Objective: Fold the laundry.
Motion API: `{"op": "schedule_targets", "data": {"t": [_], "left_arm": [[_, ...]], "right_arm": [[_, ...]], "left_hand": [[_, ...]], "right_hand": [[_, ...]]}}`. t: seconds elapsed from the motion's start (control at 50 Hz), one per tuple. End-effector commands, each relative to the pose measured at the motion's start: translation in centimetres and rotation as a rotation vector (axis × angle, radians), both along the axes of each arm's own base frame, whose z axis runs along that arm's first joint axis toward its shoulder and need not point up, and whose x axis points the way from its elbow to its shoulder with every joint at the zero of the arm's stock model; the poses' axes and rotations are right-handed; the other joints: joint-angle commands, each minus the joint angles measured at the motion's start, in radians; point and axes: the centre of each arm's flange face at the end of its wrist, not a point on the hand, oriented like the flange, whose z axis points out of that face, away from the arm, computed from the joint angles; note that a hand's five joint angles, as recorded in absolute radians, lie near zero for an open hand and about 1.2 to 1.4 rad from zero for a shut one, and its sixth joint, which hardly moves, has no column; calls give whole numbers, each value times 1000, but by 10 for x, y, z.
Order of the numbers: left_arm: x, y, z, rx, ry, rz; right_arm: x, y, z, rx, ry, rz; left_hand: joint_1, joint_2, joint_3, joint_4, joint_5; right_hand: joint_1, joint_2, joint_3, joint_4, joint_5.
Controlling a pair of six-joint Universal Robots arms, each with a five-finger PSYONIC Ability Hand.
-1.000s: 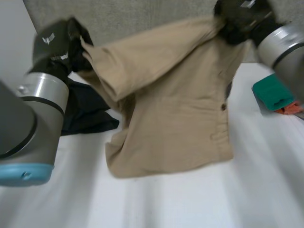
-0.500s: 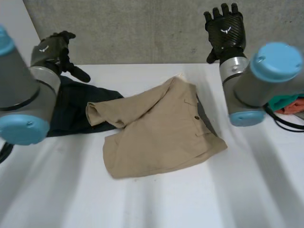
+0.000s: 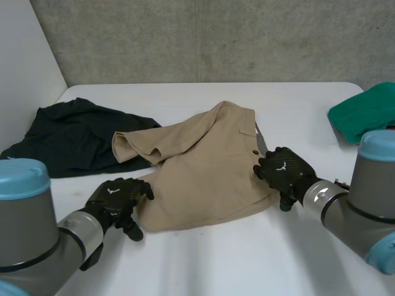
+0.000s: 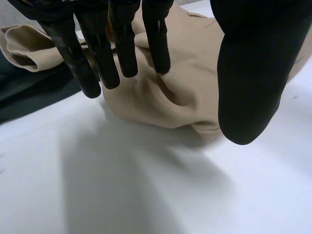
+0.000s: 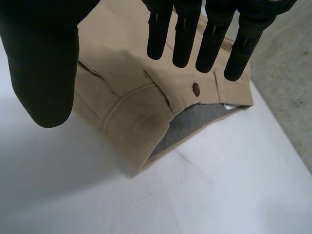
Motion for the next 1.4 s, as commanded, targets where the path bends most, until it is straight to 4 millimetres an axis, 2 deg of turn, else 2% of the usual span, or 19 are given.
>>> {"op": "schedule_targets", "data": {"t": [0.02, 0.1, 0.16, 0.22, 0.3, 0.42, 0.5, 0.52, 0.58, 0.6, 0.66, 0.74, 0.86, 1.04, 1.12, 1.18, 1.24, 1.32, 1.4], "left_arm": [[-12, -14, -15, -36, -29, -32], [-17, -19, -22, -52, -56, -51], [-20, -22, -29, -65, -83, -61], [-23, -25, -30, -97, -90, -64], [-29, -31, -23, -182, -69, -60], [-33, -36, 5, -312, -30, -20], [-29, -33, 56, -430, 11, 5], [-27, -30, 85, -502, 38, 5], [-23, -24, 134, -630, 85, -1], [-20, -17, 164, -698, 105, -6], [-10, -2, 214, -772, 129, -4], [-5, 4, 238, -725, 89, -17], [-11, -12, 222, -571, -32, -55], [-47, -92, 152, -499, -143, -98], [-64, -132, 154, -655, -86, -63], [-69, -153, 178, -825, -12, -15], [-67, -165, 232, -1091, 109, 67], [-55, -146, 296, -1301, 247, 137], [-50, -128, 313, -1319, 288, 102]], "right_arm": [[8, -10, -18, -38, -17, 3], [10, -15, -23, -38, -24, 0], [11, -17, -21, -52, -30, -2], [11, -19, -19, -63, -48, -13], [12, -15, -8, -82, -90, -31], [7, -10, 18, -99, -109, -80], [1, -8, 61, -159, -123, -121], [-2, -7, 83, -191, -132, -137], [-8, -5, 121, -249, -153, -155], [-11, -2, 148, -294, -175, -163], [-19, 8, 199, -367, -215, -176], [-22, 14, 230, -377, -239, -176], [-13, 3, 223, -314, -214, -165], [7, -60, 140, -173, -132, -221], [26, -88, 136, -290, -194, -242], [33, -106, 156, -436, -295, -270], [37, -118, 202, -671, -475, -284], [33, -110, 270, -959, -681, -254], [33, -97, 289, -994, -701, -225]], "left_hand": [[13, 26, 26, 36, 40], [19, 32, 32, 42, 46], [115, 128, 128, 138, 142], [332, 345, 345, 356, 359], [872, 885, 885, 896, 899], [911, 924, 924, 935, 938], [911, 924, 924, 935, 938], [911, 924, 924, 935, 938], [911, 924, 924, 935, 938], [911, 924, 924, 935, 938], [911, 924, 924, 935, 938], [911, 924, 924, 935, 938], [911, 924, 924, 935, 938], [911, 924, 924, 935, 938], [911, 924, 924, 935, 938], [911, 924, 924, 935, 938], [911, 924, 924, 935, 938], [911, 924, 924, 935, 938], [911, 924, 924, 935, 938]], "right_hand": [[274, 301, 281, 270, 262], [527, 553, 533, 522, 514], [952, 978, 958, 947, 940], [953, 980, 960, 949, 941], [953, 980, 960, 949, 941], [953, 980, 960, 949, 941], [953, 980, 960, 949, 941], [953, 980, 960, 949, 941], [953, 980, 960, 949, 941], [953, 980, 960, 949, 941], [953, 980, 960, 949, 941], [953, 980, 960, 949, 941], [953, 980, 960, 949, 941], [953, 980, 960, 949, 941], [953, 980, 960, 949, 941], [953, 980, 960, 949, 941], [953, 980, 960, 949, 941], [953, 980, 960, 949, 941], [953, 980, 960, 949, 941]]}}
